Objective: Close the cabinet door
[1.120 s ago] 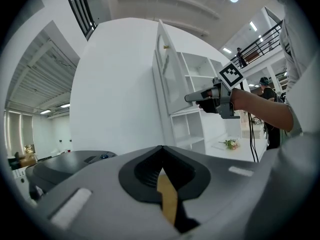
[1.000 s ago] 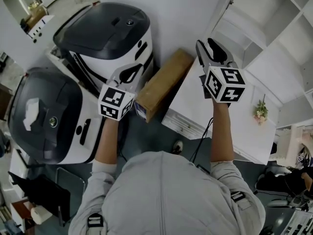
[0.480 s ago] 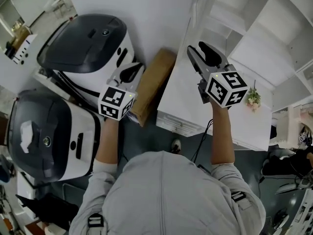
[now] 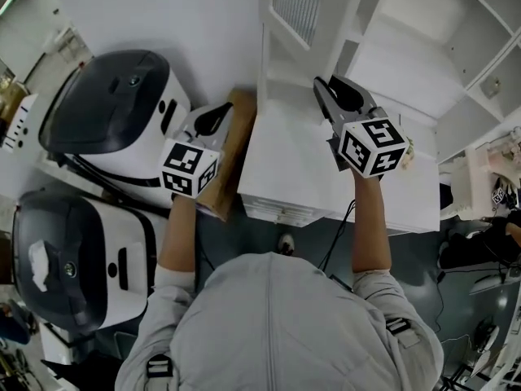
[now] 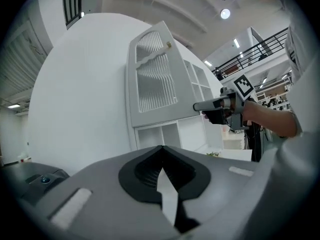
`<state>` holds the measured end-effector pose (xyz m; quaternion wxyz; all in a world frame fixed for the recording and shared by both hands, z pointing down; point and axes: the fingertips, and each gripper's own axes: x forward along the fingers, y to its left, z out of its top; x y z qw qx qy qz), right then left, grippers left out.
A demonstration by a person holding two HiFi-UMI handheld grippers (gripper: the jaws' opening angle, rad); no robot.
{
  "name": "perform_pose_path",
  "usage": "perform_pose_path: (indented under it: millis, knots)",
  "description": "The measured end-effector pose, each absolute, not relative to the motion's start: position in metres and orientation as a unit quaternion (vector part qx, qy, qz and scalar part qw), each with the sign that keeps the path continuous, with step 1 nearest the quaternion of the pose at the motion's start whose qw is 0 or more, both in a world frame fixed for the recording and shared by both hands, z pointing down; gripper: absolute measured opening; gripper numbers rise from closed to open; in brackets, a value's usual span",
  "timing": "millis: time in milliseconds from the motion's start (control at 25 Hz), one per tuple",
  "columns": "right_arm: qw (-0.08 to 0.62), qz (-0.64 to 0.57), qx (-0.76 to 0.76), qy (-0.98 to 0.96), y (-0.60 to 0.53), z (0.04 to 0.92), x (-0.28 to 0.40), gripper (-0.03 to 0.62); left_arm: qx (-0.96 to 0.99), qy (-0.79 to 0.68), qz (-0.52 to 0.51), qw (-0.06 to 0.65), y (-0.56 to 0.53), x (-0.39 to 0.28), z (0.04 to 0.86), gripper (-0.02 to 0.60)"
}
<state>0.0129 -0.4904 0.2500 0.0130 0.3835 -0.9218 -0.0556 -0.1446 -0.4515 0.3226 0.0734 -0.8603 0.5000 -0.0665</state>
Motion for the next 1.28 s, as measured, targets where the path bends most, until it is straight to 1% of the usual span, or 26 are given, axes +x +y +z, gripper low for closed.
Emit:
perform_pose_path:
  millis: [160,360,600,800,960,1280]
  knots:
    - [0.007,-0.034,0.420,-0.907,-0.518,0.251,0.053,0.071,-0.869,0.486,-0.064,0.074,-0.464,-0.117,0.321,0.020]
    - [-0.008,-0.007,0.444,-0.896,-0.559,0.246,0.091,0.078,-0.875,0.475,-0.064,0.076,-0.484,-0.091,0.321,0.020]
    - [-0.024,0.009,0.441,-0.897,-0.590,0.244,0.113,0.087,-0.876,0.471,-0.059,0.082,-0.510,-0.064,0.316,0.020]
    - [-0.019,0.014,0.433,-0.901,-0.614,0.243,0.125,0.094,-0.874,0.476,-0.054,0.082,-0.534,-0.049,0.314,0.020]
    - [-0.019,0.017,0.438,-0.898,-0.634,0.240,0.135,0.141,-0.873,0.477,-0.057,0.083,-0.552,-0.038,0.313,0.020]
    - [-0.010,0.003,0.431,-0.902,-0.661,0.240,0.142,0.143,-0.869,0.484,-0.062,0.087,-0.579,-0.028,0.312,0.020]
